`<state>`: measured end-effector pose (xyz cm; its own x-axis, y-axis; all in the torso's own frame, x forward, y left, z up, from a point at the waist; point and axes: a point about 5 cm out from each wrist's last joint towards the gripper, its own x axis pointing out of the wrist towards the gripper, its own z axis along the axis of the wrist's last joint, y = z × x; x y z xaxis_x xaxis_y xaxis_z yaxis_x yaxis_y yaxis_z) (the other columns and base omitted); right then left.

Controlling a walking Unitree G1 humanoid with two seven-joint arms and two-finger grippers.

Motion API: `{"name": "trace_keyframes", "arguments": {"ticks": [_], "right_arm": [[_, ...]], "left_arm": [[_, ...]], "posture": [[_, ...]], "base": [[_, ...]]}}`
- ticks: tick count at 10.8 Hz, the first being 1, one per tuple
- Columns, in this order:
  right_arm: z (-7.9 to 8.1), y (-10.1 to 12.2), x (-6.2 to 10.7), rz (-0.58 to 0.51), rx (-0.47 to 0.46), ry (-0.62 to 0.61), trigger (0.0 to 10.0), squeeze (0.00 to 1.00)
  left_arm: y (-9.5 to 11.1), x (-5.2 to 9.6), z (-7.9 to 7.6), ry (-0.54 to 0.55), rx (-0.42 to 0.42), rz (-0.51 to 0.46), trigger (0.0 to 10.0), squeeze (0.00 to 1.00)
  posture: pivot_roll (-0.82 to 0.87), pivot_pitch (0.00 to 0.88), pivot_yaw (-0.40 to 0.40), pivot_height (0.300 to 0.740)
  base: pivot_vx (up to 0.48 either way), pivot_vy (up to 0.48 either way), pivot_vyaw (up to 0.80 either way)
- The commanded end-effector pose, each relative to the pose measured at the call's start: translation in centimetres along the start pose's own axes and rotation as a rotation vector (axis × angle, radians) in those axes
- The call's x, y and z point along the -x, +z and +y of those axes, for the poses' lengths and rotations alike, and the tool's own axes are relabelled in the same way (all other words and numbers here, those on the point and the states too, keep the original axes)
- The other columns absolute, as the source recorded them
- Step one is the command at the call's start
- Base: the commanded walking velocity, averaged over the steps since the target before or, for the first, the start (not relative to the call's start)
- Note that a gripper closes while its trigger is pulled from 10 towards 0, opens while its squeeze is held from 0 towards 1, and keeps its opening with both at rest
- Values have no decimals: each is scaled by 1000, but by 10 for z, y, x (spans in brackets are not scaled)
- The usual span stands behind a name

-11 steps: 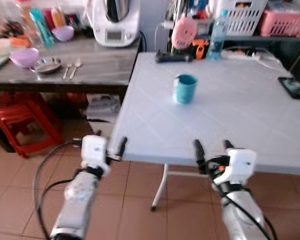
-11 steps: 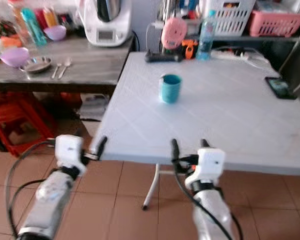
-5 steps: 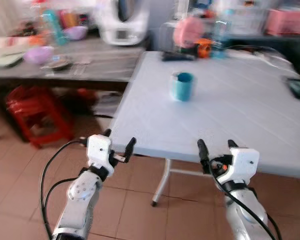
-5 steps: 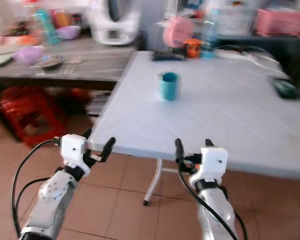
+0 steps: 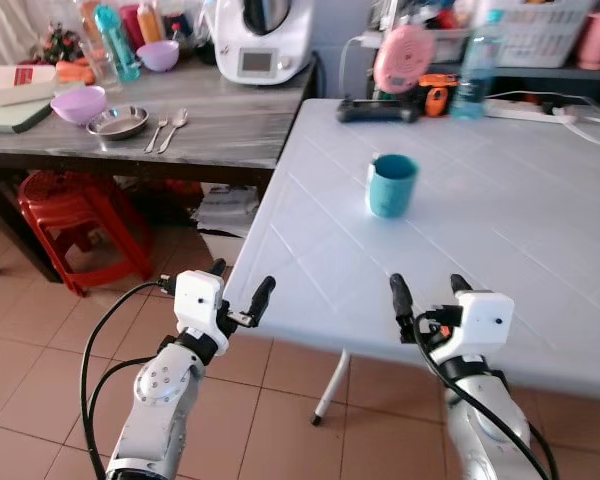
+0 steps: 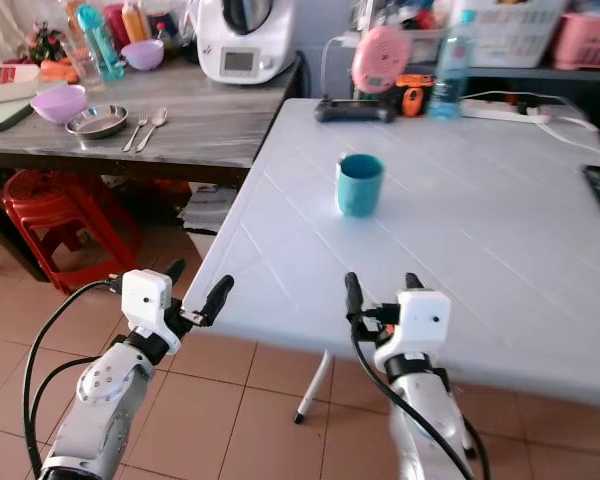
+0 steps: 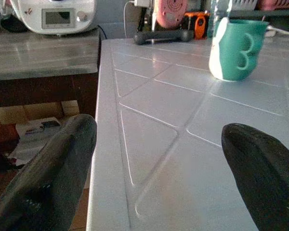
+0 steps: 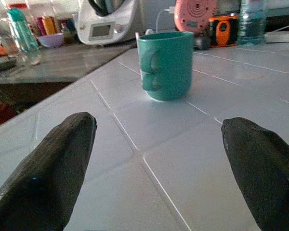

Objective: Setting the table

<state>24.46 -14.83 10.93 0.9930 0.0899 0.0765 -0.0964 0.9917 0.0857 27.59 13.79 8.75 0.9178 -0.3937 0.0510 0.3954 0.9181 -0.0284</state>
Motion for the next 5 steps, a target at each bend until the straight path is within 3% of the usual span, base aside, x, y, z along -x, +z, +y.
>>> {"name": "trace_keyframes", "arguments": {"ticks": [1, 4, 5], "right_arm": [[-4, -2, 1, 10, 7, -21, 10000, 0], [-3, -3, 2, 13, 5, -22, 10000, 0], [-2, -3, 2, 15, 4, -21, 10000, 0]], "left_arm": [[4, -2, -1, -9, 4, -10, 10000, 0], [2, 0, -4, -25, 12, -2, 10000, 0], [2, 0, -5, -27, 29, -10, 10000, 0]], "posture": [[31, 0, 73, 740], [29, 0, 74, 740], [28, 0, 73, 740]], "base": [[349, 0, 0], [341, 0, 0], [0, 0, 0]]}}
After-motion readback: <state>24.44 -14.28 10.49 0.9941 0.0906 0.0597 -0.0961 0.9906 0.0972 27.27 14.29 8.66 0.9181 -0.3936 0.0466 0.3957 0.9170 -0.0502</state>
